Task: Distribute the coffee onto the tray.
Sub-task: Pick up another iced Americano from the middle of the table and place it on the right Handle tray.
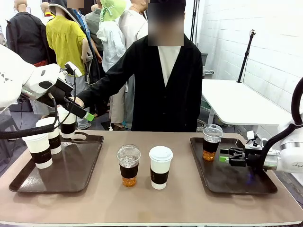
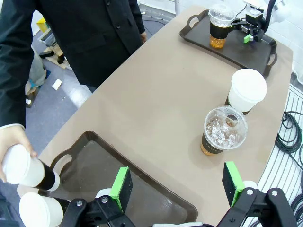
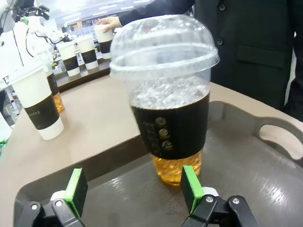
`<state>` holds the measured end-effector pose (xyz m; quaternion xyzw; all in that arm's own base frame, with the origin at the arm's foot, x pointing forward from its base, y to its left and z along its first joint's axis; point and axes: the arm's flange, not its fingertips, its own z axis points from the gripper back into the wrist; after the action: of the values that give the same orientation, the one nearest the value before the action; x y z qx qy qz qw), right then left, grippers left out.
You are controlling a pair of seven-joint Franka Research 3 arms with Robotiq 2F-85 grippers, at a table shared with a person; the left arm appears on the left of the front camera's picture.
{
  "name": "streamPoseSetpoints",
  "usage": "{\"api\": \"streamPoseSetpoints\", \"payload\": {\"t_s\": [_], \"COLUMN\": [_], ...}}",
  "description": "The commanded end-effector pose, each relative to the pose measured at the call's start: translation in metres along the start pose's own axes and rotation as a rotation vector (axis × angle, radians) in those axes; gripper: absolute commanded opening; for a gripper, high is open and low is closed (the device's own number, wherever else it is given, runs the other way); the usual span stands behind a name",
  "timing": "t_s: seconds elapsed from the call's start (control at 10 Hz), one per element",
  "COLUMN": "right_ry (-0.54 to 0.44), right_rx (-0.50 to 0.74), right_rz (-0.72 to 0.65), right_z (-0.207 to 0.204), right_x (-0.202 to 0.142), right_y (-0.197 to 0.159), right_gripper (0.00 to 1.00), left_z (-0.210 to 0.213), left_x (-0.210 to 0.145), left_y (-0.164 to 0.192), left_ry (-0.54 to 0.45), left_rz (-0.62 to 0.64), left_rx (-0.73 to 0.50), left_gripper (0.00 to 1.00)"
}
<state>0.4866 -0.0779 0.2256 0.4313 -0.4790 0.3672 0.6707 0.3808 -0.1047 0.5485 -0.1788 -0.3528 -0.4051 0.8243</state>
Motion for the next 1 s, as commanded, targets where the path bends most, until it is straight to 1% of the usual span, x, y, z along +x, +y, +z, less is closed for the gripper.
{"api": "streamPoseSetpoints", "payload": {"t_s": [0.0,0.4,0.6,0.9], "right_ry": [0.003,-0.012,0.003,0.01], "right_rx": [0.003,0.059,0.106,0.16], "right_rz": [0.01,0.068,0.092,0.172], "right_z": [0.005,-0.003,-0.016,-0.041], "right_x": [-0.002,0.007,0.015,0.024], "right_y": [0.022,0.065,0.081,0.104], "right_gripper": [1.0,1.0,1.0,1.0], "left_z": [0.0,0.0,0.0,0.0], "left_x": [-0.001,-0.001,-0.001,-0.001], "left_y": [0.001,0.001,0.001,0.001], "left_ry": [0.0,0.0,0.0,0.0], "left_rz": [0.004,0.004,0.004,0.004], "left_rx": [-0.008,-0.008,-0.008,-0.008], "left_gripper": [1.0,1.0,1.0,1.0]}}
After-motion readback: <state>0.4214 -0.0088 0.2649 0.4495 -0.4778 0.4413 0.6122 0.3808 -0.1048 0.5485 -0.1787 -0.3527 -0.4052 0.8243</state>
